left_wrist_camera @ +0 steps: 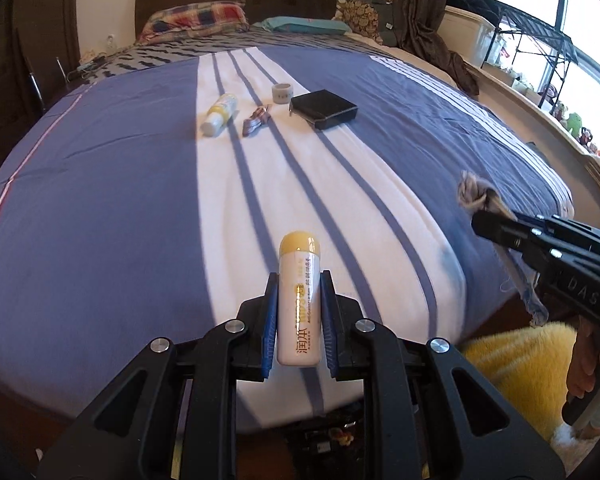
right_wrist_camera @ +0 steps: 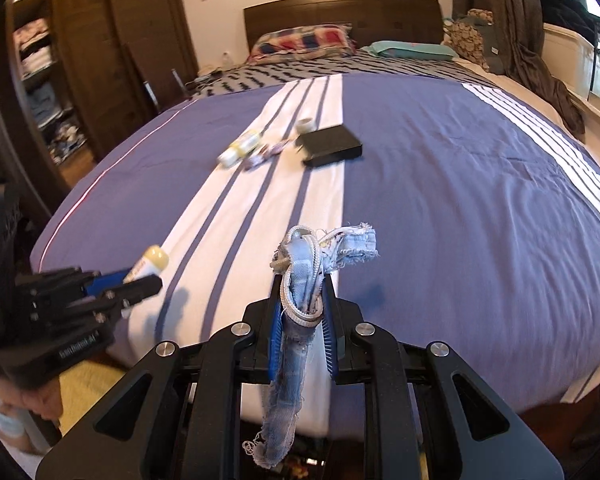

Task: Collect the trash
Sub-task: 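Grasp the white lotion tube with the left tool while the right tool grasps the white sock, then lower the lotion tube and sock into the black bin, opening both tools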

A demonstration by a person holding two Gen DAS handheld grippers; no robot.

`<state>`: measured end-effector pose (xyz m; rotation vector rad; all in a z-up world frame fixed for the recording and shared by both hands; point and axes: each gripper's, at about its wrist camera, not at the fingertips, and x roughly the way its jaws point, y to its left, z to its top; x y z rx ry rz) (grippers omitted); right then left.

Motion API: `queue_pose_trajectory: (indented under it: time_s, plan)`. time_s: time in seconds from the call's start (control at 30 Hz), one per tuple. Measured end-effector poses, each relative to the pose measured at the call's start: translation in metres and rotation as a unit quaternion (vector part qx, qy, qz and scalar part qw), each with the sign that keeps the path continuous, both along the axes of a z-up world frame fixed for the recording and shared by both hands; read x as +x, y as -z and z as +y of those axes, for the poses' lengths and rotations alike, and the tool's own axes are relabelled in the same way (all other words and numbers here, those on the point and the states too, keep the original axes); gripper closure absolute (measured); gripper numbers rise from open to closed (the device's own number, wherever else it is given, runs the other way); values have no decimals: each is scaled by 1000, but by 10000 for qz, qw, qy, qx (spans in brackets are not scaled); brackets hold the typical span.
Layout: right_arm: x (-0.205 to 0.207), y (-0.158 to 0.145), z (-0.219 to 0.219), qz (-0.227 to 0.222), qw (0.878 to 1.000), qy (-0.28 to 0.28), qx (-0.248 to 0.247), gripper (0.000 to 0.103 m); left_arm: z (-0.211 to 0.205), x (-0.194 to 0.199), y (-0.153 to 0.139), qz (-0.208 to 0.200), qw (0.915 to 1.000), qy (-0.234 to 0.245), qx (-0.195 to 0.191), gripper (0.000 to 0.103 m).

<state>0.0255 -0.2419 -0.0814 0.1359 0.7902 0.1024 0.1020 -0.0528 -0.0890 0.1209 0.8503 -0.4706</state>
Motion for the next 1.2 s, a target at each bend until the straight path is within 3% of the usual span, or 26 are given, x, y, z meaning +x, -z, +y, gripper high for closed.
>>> queue_pose_trajectory:
  time_s: [0.1, 0.37, 0.6, 0.97, 1.2]
  plan:
    - [-27, 12, 6, 134, 9998, -121, 113, 84, 10, -27, 4, -28, 10000, 17, 8, 85]
    - [-80, 52, 17, 541, 9980, -174, 271, 84, 28, -83, 40, 447, 9990, 66, -25, 85]
    - [-93, 91, 34, 1070, 9926, -383, 431, 84, 22, -110, 79, 936, 9953, 225, 62, 85]
    - [-86, 143, 39, 1844, 9816, -225, 449, 84, 8, -110, 133, 1604, 9859, 359, 325, 85]
    - [-80, 162, 36, 2144, 9756, -113, 462, 84, 0, -106, 172, 2135, 9752, 423, 390, 85]
